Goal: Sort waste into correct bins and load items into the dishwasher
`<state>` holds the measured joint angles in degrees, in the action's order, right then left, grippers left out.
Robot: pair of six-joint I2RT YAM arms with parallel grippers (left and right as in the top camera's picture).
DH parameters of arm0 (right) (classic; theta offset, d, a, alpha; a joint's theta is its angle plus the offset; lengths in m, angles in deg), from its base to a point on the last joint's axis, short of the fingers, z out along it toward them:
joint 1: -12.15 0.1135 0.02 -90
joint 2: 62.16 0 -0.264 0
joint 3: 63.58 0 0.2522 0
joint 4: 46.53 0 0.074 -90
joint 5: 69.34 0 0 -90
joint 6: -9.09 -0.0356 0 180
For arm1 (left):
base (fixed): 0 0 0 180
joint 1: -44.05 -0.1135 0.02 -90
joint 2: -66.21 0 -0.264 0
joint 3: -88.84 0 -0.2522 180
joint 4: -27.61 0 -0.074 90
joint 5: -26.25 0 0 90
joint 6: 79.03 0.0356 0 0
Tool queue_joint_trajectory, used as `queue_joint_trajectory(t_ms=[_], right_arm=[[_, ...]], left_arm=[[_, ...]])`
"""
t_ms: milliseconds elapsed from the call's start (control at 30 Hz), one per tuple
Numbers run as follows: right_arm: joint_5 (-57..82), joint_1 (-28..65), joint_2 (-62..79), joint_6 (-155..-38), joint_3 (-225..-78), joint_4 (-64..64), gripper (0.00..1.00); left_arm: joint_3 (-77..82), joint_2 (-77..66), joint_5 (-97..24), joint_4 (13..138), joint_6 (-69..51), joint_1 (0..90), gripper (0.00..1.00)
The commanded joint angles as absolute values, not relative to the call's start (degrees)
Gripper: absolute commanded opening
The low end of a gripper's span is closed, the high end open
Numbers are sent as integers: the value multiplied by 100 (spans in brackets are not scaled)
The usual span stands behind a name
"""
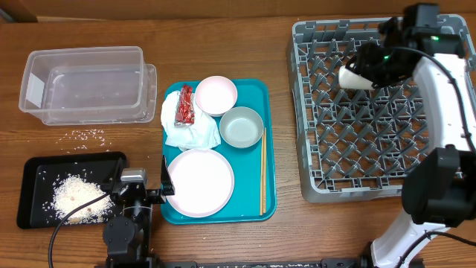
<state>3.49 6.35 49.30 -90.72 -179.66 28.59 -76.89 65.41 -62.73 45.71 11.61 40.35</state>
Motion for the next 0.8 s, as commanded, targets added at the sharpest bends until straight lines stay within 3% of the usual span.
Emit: queue_joint_trajectory(t_ms=[0, 433, 633, 700, 767], right_arm=[[1486, 646, 5113, -9277, -17936, 2857, 50], [944, 626, 4893, -9275, -17947, 2905, 44], [1936, 464, 4270, -9238, -18259, 2881, 66], [2397, 47, 4206, -8667, -18351, 2566, 78], [2310, -167, 4276, -8460, -18349, 2472, 82]], left_arm=[[-7715, 6596, -6286, 4580, 1270, 4081, 100], [-7715, 6596, -6286, 4578, 1270, 4081, 100], [-7713, 6596, -6284, 4580, 1270, 4081, 100], [-7713, 6596, -6286, 4580, 1270, 4081, 100], [-7713, 6596, -6286, 4580, 1268, 4081, 100]])
